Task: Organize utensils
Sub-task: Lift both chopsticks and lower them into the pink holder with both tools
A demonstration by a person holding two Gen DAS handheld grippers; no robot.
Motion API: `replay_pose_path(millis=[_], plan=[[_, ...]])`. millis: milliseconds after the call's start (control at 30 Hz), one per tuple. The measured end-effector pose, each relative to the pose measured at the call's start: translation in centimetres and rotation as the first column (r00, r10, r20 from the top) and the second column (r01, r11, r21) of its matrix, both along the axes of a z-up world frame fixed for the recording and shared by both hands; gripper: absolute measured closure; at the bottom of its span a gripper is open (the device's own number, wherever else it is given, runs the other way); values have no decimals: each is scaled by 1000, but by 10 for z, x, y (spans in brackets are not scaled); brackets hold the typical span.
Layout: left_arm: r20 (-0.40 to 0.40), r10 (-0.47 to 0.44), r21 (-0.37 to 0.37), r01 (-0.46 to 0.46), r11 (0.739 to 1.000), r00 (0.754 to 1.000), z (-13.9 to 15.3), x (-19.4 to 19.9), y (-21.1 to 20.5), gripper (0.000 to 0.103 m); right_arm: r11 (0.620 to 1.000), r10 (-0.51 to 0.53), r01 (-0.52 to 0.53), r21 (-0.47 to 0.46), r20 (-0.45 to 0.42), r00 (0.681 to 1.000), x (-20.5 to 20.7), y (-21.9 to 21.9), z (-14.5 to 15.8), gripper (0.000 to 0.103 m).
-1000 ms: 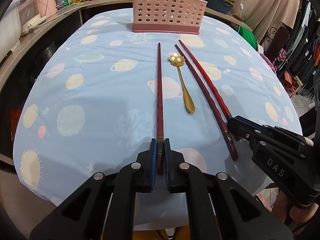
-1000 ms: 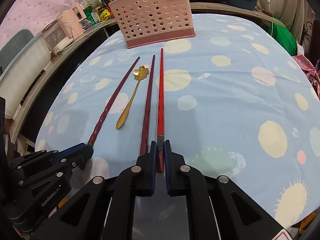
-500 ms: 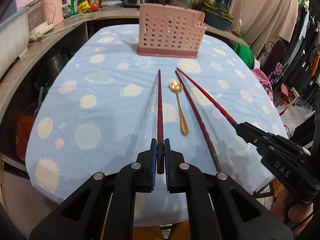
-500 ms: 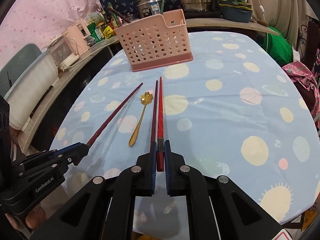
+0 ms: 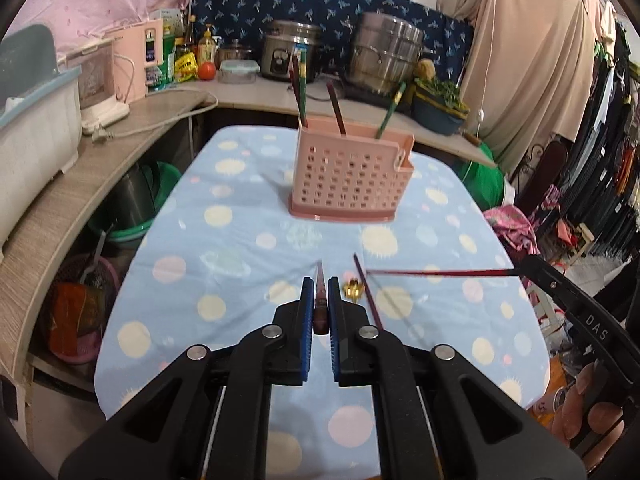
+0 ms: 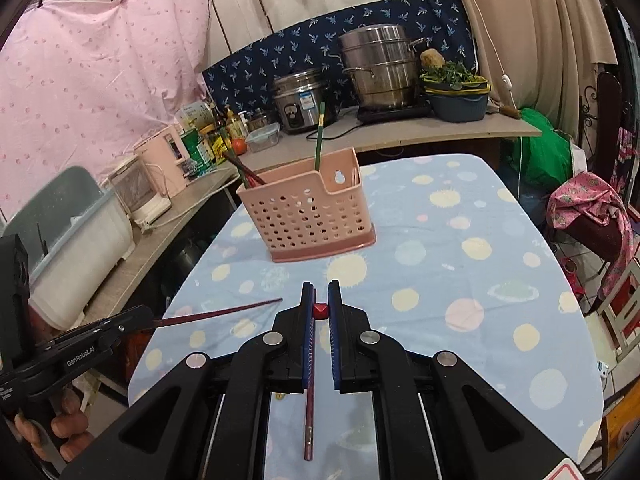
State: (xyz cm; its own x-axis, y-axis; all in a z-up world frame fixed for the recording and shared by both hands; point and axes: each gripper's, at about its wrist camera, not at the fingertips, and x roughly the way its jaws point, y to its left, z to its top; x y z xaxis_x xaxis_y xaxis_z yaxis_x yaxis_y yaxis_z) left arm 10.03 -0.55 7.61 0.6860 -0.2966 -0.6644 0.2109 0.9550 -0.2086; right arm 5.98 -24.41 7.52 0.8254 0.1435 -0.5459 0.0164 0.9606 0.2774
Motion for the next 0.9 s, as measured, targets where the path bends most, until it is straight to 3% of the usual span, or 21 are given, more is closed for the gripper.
replay_pose_path(millis=[533,700,900], plan=[[134,28,-30,-24,999,991,71,59,1,96,999,-7,3,38,107,994,46,-16,51,96],[203,26,-60,-14,998,979,105,71,-2,96,998,-6,-5,66,160,987,66,-21,78,96],[309,39,-99,-8,995,950,157,93,-8,96,999,-20,11,35,257,966,97,-21,120,96]])
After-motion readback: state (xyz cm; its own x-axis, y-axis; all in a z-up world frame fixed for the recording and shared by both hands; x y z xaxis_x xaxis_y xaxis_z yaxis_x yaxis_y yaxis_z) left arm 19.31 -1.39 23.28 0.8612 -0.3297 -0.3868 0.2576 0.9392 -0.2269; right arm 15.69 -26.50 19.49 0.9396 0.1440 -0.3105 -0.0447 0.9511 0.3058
